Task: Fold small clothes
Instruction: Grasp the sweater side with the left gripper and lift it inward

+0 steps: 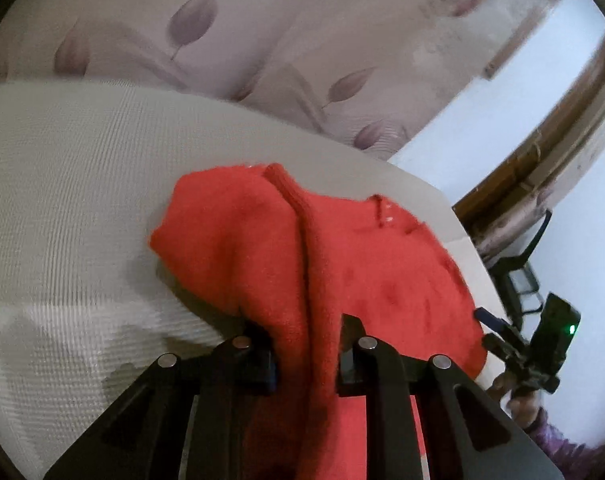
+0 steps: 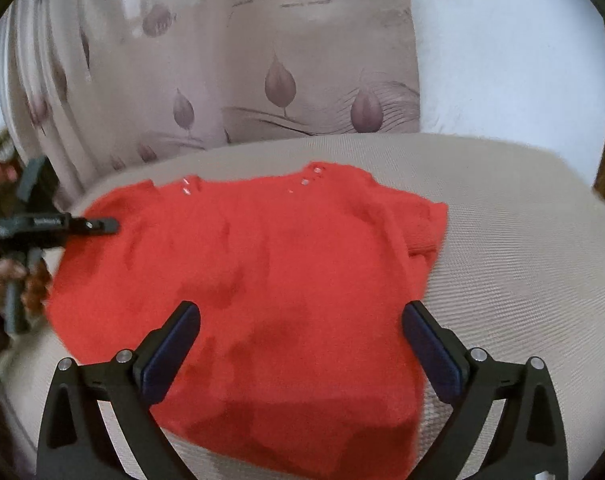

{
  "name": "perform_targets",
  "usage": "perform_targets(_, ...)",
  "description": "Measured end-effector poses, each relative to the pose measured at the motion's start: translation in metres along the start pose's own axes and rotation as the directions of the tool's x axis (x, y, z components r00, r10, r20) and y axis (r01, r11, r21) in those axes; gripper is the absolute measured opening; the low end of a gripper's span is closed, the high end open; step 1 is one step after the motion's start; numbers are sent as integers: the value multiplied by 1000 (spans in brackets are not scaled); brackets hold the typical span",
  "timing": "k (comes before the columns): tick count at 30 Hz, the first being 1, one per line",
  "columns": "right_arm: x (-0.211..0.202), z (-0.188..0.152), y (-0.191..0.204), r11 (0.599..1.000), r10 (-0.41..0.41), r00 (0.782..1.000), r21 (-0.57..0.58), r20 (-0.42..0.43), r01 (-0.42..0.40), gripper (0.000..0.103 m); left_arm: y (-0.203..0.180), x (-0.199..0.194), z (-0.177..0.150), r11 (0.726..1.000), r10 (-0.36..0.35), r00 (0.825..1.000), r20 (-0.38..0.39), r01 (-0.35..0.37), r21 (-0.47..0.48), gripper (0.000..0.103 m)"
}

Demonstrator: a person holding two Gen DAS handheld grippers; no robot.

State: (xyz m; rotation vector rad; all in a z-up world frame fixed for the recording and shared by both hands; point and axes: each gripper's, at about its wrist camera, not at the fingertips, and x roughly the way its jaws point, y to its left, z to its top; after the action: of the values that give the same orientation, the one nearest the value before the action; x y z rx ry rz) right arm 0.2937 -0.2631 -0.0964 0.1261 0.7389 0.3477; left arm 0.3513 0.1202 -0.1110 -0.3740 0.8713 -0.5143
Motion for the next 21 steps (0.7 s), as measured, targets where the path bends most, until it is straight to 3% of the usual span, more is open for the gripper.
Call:
perform_targets(4,3,8,-20,981,139,990,138,5,-139,100,-48,-1,15,998,4,1000,-22,-3,66,19)
perform_targets(11,6,10,-31,952,227,973,203,42,-231,99,-132,36,39,993,2,994,-107,11,120,19)
perform_targets(16,2,6,-51,893,332,938,288,94,-345,99,-179,82,42,995,-31,987,-157,46,89,19)
perform_targets(21,-3,1,-71,835,405,903,344,145,-430,99,-208,129,25,996,-68,975,-211,78,38,19)
